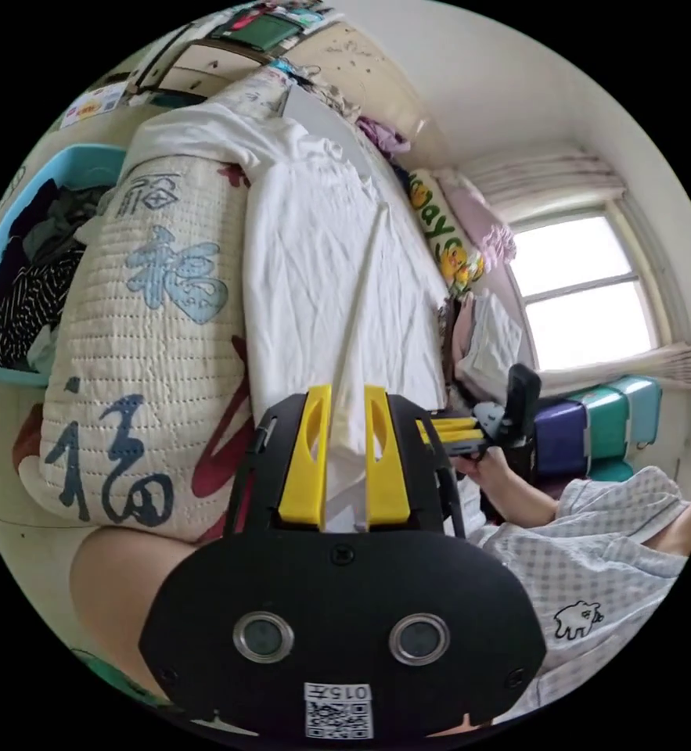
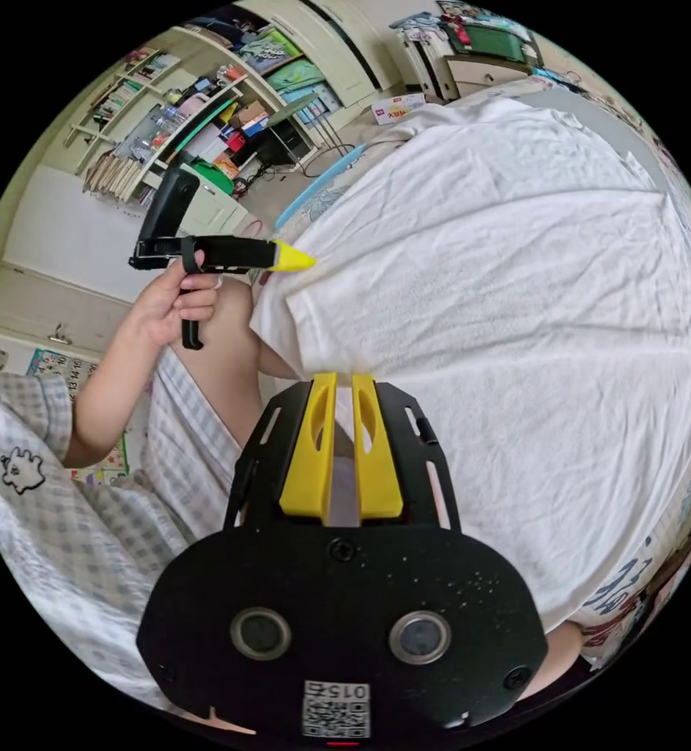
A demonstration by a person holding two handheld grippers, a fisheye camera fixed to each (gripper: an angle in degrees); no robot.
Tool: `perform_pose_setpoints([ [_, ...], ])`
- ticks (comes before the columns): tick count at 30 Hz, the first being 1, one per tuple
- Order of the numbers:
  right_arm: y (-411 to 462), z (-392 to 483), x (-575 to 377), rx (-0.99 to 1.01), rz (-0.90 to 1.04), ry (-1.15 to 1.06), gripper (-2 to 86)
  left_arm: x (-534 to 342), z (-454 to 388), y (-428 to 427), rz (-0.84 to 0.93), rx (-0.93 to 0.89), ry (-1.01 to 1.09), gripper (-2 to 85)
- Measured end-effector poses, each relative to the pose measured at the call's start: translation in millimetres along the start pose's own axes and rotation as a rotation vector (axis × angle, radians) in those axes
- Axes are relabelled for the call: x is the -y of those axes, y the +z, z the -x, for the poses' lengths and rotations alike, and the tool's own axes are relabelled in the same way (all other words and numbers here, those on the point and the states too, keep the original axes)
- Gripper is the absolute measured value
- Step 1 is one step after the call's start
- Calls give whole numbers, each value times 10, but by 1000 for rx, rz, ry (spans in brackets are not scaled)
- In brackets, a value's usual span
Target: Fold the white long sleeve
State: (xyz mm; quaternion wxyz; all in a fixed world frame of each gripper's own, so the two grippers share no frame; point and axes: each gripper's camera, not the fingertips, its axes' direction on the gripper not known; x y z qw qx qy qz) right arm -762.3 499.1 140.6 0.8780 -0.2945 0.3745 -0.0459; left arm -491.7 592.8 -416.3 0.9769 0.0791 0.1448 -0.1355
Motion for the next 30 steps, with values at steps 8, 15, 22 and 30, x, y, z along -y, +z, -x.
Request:
perform_pose_setpoints([
  [8, -565, -344, 159, -28, -129, 109, 25, 394, 2165, -571, -607, -518, -774, 159],
  [15, -506, -413, 181, -47, -64, 114, 25, 938, 2645, -261, -559, -525, -960, 162],
  [22, -560, -385, -44, -68, -51, 87, 43, 1264, 2589, -68, -624, -478, -941, 100],
  [30, -667, -380, -647, -34, -109, 129, 39, 1896, 145, -662, -813, 207, -83, -2],
])
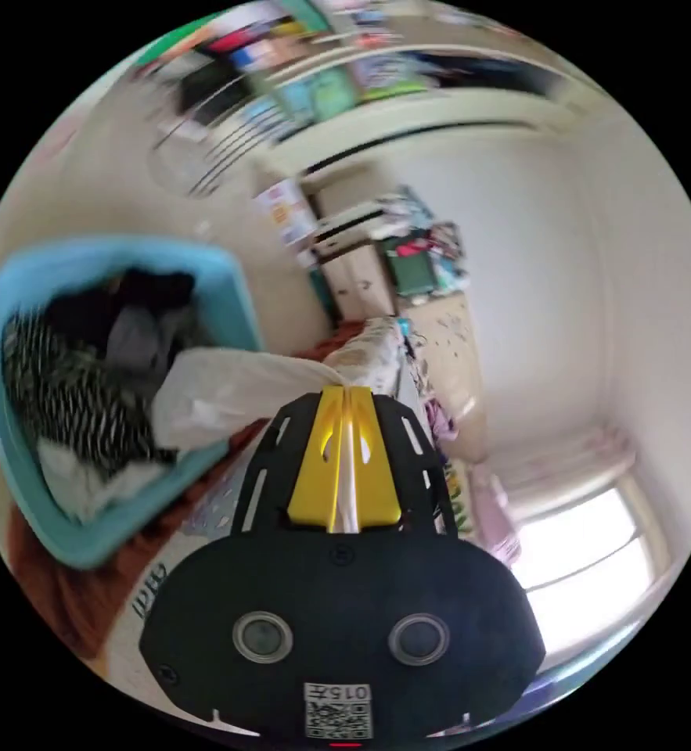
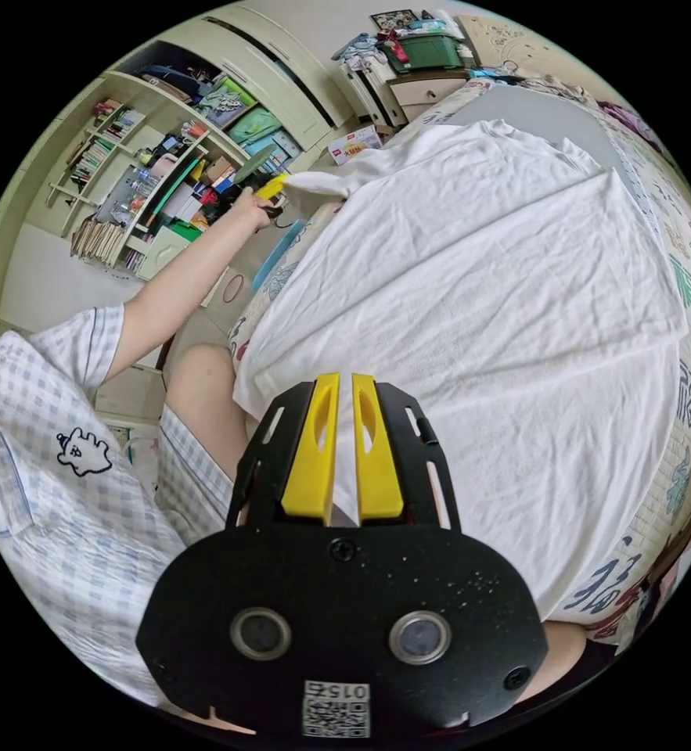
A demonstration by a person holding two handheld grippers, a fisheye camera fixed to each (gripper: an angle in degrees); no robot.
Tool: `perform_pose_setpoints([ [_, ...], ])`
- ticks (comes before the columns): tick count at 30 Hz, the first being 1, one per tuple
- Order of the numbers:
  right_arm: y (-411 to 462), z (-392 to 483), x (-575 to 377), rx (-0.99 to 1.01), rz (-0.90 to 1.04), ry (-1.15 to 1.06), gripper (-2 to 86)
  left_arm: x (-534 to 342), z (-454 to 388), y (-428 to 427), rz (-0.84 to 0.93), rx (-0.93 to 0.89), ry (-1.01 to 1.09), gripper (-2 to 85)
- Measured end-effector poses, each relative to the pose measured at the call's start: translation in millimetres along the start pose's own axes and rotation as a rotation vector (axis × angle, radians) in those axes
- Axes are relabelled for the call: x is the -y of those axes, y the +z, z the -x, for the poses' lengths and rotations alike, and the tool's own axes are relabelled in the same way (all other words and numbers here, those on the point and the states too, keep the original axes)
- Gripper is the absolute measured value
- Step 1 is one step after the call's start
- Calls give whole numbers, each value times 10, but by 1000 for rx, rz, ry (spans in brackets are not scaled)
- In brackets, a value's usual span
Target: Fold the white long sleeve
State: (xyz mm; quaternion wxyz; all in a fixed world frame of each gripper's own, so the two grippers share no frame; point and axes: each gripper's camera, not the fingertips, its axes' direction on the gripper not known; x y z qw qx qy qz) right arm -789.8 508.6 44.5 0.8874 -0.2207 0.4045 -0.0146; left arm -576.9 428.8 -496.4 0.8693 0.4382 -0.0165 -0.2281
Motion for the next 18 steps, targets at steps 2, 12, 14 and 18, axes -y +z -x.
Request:
perform_pose_setpoints([
  [2, -47, -5, -193, 4, -23, 15, 39, -467, -1304, -133, 75, -128, 571, -2],
  [12, -527, -521, -1470, -33, -174, 288, 71, -2417, -1919, 742, 833, -254, 728, 11],
  [14, -665, -686, -1677, -26, -228, 370, 79, -2450, -1790, 945, 910, -236, 633, 18],
  [18, -969, -932, -2066, -89, -377, 493, 90, -2406, -1673, 1135, 942, -324, 521, 37],
])
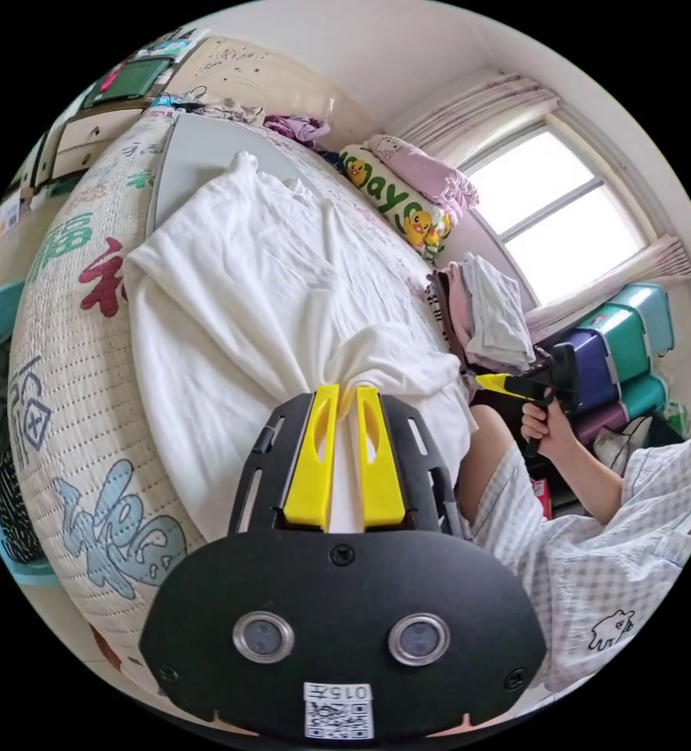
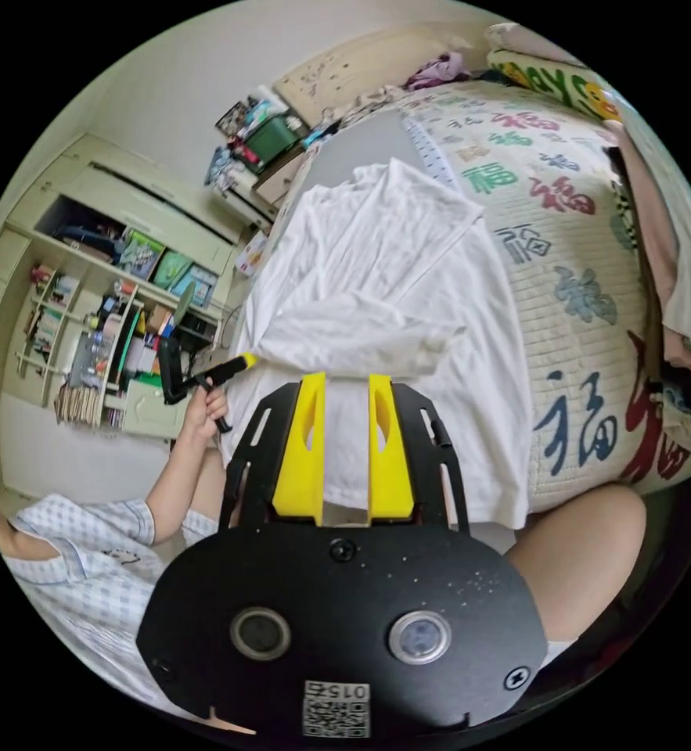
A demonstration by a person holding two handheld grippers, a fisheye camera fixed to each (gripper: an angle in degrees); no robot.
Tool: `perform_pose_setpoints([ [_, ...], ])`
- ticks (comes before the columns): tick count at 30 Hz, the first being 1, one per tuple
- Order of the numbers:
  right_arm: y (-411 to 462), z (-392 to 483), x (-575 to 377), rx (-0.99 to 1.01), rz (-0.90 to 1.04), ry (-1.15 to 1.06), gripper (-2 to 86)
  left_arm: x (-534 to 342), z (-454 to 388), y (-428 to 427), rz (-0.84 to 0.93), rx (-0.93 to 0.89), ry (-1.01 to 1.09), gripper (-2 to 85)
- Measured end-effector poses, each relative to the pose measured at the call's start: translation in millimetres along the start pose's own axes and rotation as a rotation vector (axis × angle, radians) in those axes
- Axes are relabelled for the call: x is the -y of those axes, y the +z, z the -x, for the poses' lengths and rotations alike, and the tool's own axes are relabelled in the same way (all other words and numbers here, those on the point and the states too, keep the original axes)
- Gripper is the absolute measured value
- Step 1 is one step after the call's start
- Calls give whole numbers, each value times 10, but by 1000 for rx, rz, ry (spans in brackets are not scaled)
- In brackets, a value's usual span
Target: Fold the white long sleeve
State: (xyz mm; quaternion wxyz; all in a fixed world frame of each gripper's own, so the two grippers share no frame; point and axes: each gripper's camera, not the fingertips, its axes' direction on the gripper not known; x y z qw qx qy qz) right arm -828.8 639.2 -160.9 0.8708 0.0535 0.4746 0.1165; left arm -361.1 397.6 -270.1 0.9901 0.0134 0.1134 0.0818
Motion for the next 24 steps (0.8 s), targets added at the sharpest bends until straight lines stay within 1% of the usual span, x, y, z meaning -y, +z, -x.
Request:
perform_pose_setpoints([
  [2, 17, -135, 24, -57, -4, 17, 99, 86, 66, 79, 27, -34, -7, 43],
  [6, 344, -524, 262, -96, 85, 134, 139, 197, 61, 187, 65, -17, 24, 45],
  [8, 481, -654, 357, -130, 120, 180, 138, 222, 106, 225, 61, -33, 14, 47],
  [11, 551, -750, 431, -82, 158, 190, 83, 234, 229, 252, 47, -92, -20, 51],
  [14, 237, -600, 402, 33, 68, 54, 62, 244, 349, 271, 40, -139, -55, 51],
  [16, -154, -399, 288, 169, -8, -151, 56, 239, 385, 272, 32, -154, -59, 52],
  [17, -244, -348, 247, 192, -14, -207, 54, 235, 401, 276, 40, -153, -61, 52],
  [18, -384, -241, 158, 216, 3, -321, 53, 233, 407, 278, 46, -155, -60, 52],
  [19, -438, -121, 73, 182, 70, -417, 53, 226, 421, 279, 60, -158, -57, 52],
  [20, -423, -50, 30, 141, 123, -460, 53, 217, 445, 278, 74, -158, -59, 53],
  [22, -194, 190, -165, -34, 342, -590, 53, 199, 491, 276, 91, -161, -66, 54],
  [23, -102, 216, -206, -74, 396, -601, 51, 184, 529, 279, 103, -155, -79, 54],
  [24, 84, 193, -246, -155, 481, -571, 47, 175, 547, 282, 108, -154, -85, 55],
])
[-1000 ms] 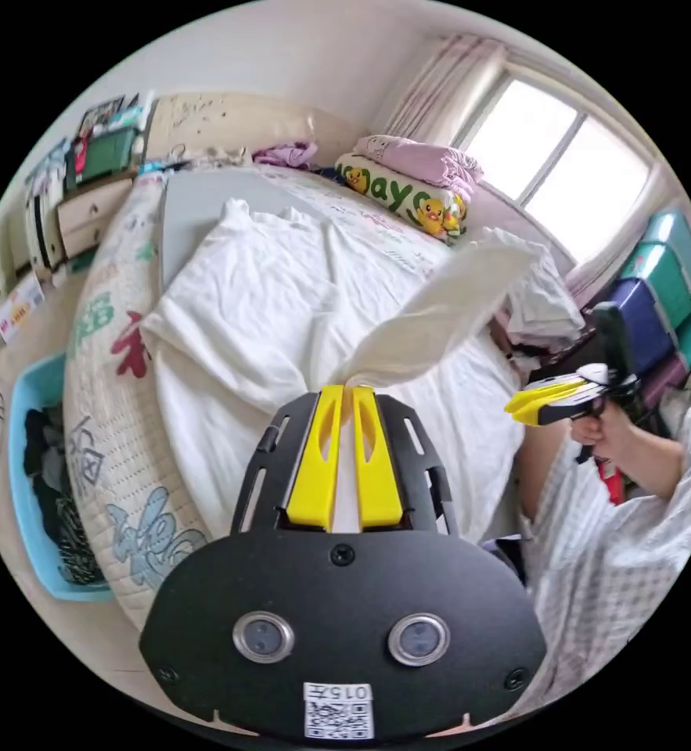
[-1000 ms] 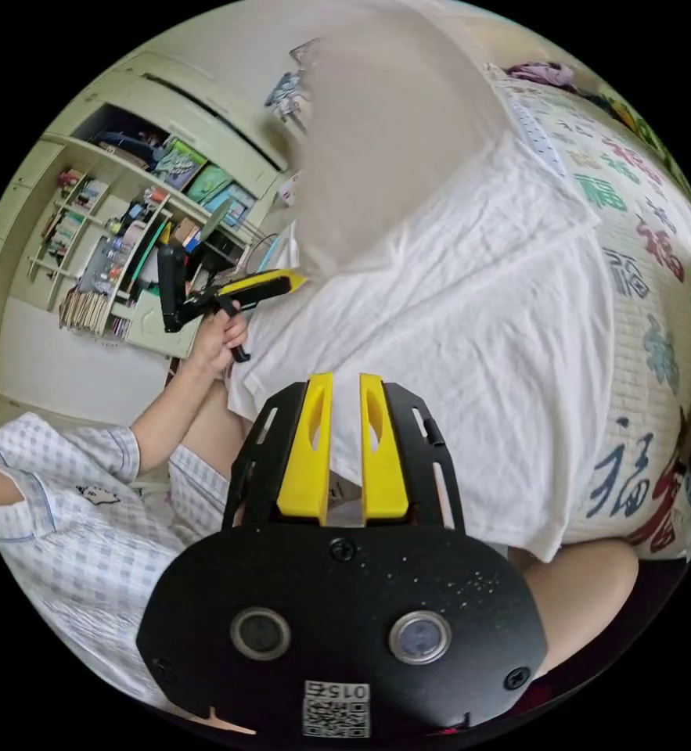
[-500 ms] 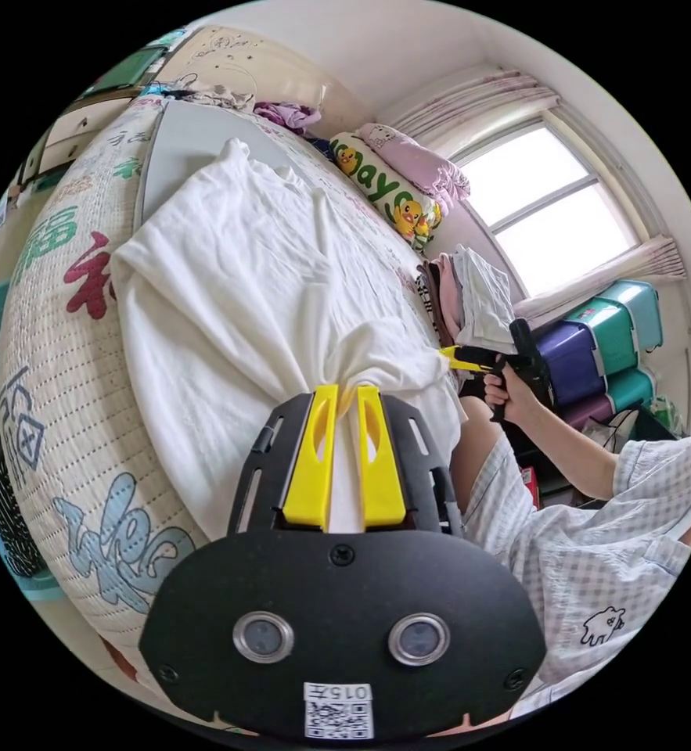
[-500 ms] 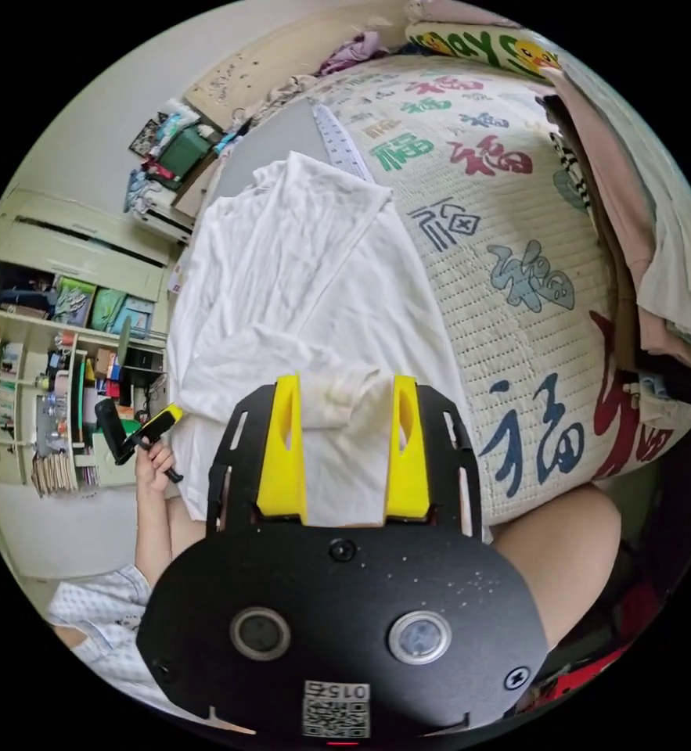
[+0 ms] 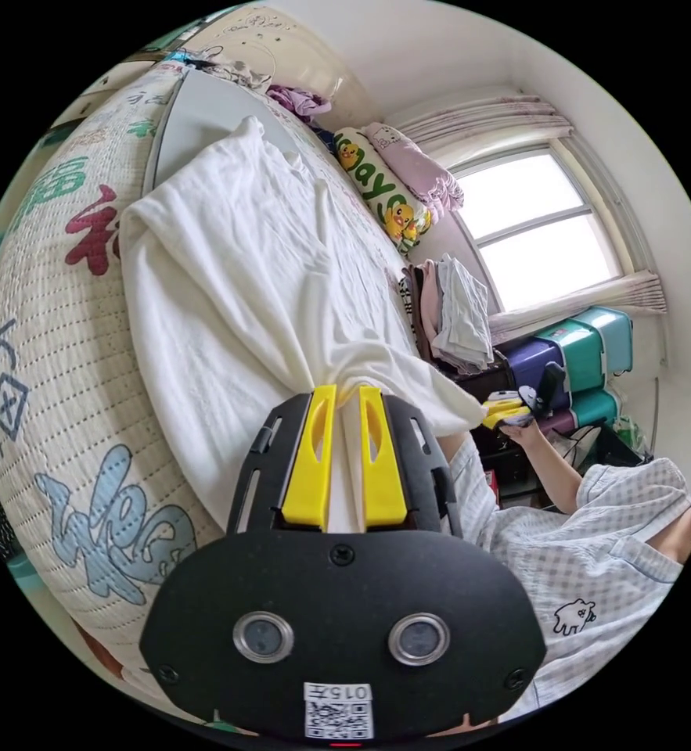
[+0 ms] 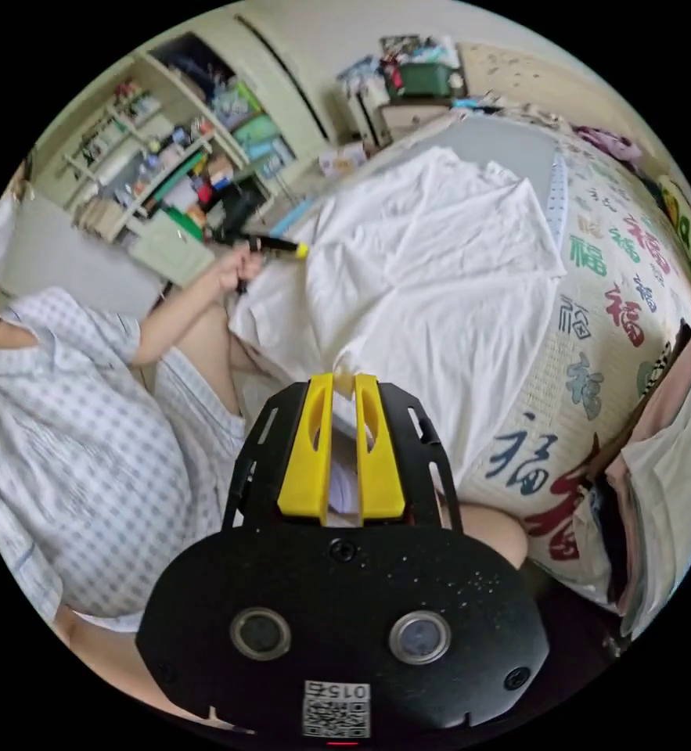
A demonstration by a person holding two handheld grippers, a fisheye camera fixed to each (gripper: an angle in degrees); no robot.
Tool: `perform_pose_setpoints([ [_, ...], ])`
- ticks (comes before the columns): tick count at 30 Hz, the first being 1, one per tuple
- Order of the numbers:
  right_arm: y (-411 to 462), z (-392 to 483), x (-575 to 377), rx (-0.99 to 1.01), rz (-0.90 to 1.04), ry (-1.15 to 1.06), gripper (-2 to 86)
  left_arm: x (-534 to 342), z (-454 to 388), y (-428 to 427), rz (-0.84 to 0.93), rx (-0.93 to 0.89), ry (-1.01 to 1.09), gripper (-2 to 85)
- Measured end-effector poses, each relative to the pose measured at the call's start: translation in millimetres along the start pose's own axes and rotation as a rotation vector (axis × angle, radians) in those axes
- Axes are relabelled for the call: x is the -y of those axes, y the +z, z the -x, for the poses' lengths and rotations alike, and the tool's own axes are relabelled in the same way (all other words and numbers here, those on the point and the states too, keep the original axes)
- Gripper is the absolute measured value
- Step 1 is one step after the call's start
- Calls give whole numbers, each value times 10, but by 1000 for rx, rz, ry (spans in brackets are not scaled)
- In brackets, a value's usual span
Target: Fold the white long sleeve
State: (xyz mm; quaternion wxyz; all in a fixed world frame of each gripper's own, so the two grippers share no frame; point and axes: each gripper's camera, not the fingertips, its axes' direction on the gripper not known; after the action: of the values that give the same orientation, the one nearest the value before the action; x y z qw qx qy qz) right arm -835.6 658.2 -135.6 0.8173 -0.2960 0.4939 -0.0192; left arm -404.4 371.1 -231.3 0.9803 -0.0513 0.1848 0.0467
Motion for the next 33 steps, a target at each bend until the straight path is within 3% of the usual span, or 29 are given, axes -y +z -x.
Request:
perform_pose_setpoints([
  [2, 257, -105, 23, -25, 83, 79, 16, -42, 62, -5, 2, -6, -13, 55],
  [4, 445, -341, -32, 123, 67, 172, 2, -81, 96, -24, -3, -8, -17, 55],
  [9, 281, -771, -270, 413, -197, 304, -5, -214, 190, -164, -38, -36, -18, 56],
  [12, 103, -988, -423, 461, -251, 375, -7, -278, 357, -405, -113, -260, 16, 60],
  [14, -70, -1089, -542, 475, -291, 403, -7, -432, 621, -744, -313, -355, -49, 62],
  [19, -443, -1260, -776, 426, -289, 474, -9, -747, 979, -1148, -526, -162, -254, 70],
  [23, -461, -1316, -715, 398, -191, 501, -8, -726, 1087, -1136, -510, -152, -284, 77],
  [26, -428, -1364, -507, 543, -78, 435, -6, -644, 1161, -1063, -466, -139, -297, 82],
  [28, -648, -1524, -213, 514, -33, 407, -2, -603, 1203, -1037, -457, -150, -304, 84],
  [33, -1489, -2046, 937, 392, -265, 396, 26, -502, 1164, -1041, -427, -93, -280, 93],
])
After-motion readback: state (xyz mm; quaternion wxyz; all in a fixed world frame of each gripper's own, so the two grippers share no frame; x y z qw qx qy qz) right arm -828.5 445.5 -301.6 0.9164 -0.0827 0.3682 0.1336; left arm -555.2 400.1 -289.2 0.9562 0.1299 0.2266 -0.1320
